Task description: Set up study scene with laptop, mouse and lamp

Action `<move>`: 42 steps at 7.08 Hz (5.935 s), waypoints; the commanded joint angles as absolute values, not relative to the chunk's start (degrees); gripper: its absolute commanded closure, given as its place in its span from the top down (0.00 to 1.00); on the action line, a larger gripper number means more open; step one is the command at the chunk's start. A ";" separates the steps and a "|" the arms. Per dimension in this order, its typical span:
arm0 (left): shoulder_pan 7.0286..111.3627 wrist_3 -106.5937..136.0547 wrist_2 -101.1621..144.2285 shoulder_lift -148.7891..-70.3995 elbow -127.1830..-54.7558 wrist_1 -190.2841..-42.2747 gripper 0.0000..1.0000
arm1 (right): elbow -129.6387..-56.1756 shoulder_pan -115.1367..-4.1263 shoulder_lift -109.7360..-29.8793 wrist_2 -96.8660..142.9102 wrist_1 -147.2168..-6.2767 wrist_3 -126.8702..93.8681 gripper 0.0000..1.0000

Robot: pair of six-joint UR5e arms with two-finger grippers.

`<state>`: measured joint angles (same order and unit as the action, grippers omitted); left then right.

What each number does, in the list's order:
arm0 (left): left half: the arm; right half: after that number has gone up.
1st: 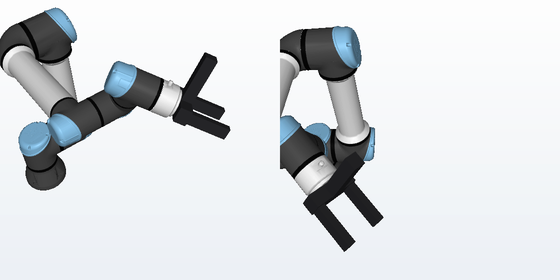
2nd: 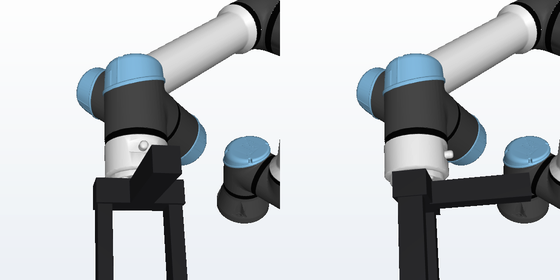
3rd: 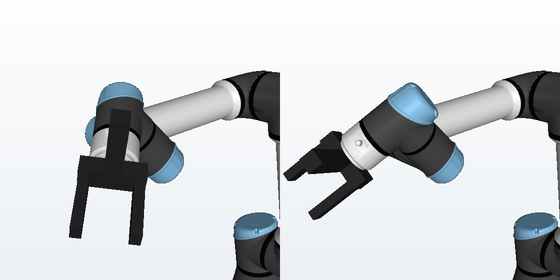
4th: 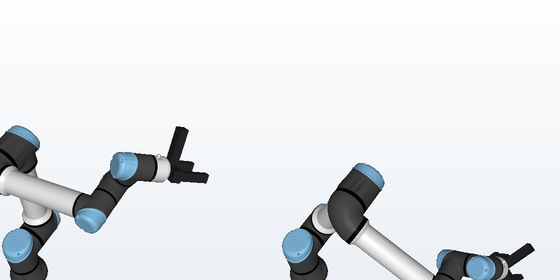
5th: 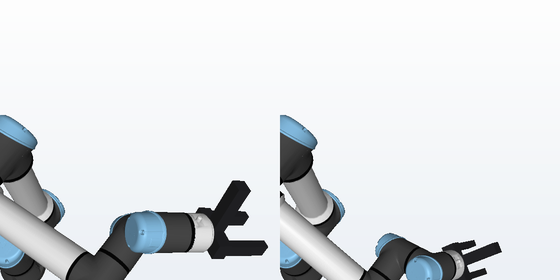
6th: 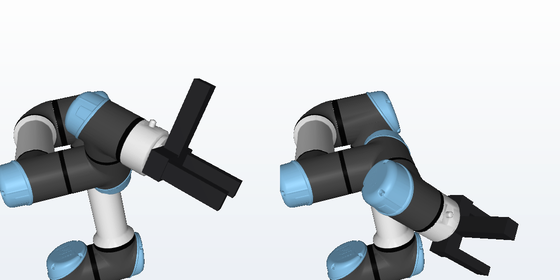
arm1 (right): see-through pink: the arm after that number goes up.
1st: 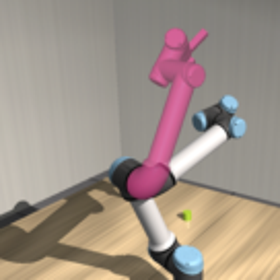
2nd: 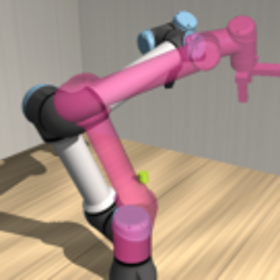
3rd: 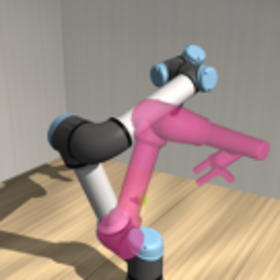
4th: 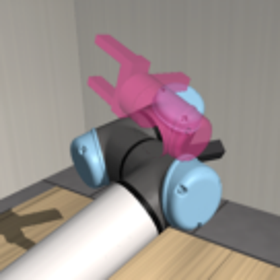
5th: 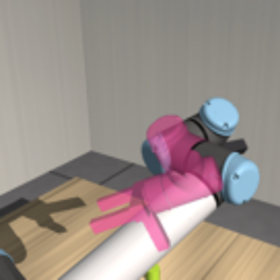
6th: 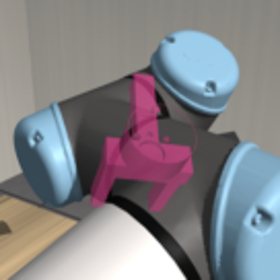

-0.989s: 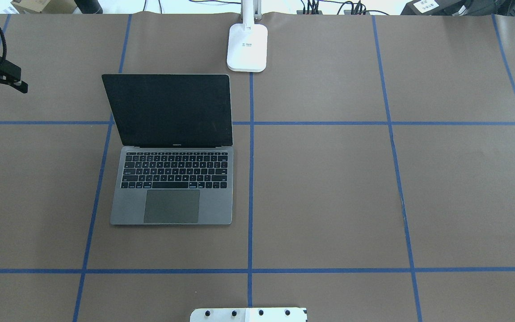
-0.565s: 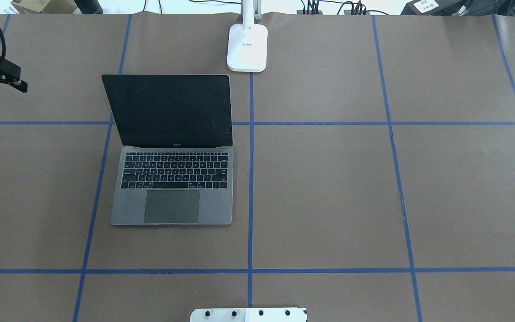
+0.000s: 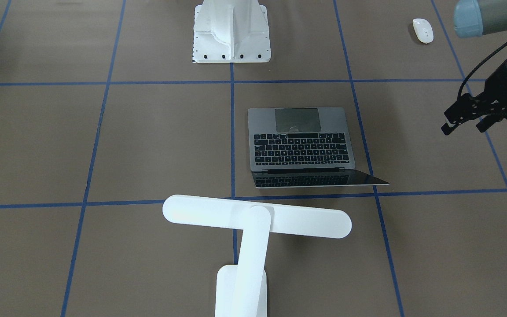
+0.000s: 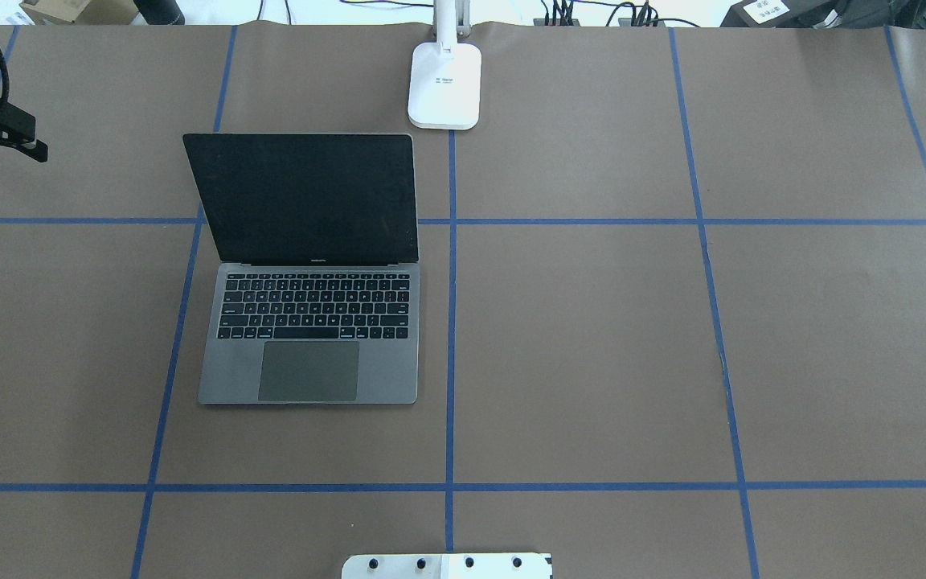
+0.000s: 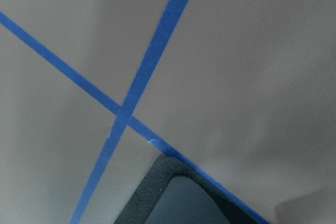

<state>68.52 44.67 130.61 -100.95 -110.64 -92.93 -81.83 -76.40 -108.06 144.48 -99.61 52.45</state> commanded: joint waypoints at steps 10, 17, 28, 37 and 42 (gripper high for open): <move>68.47 44.82 130.52 -100.90 -111.97 -92.72 1.00 | -80.42 -74.79 -108.28 144.58 -99.49 55.70 0.00; 68.55 41.94 130.43 -95.73 -112.06 -92.90 1.00 | -95.63 -75.41 -114.23 159.43 -99.58 38.14 0.00; 69.08 27.34 129.64 -88.33 -110.57 -93.25 1.00 | -113.66 -52.06 -79.32 155.76 -98.70 -40.37 0.00; 69.35 27.33 129.64 -88.33 -108.99 -93.25 1.00 | -84.58 -44.30 -57.66 151.52 -75.11 -60.71 0.00; 69.35 27.33 129.73 -88.33 -108.19 -93.34 1.00 | -77.61 -42.98 -50.10 149.77 -74.79 -60.73 0.00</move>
<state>69.35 27.33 129.71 -88.33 -108.33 -93.33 -78.81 -43.39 -51.43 150.20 -74.84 -60.72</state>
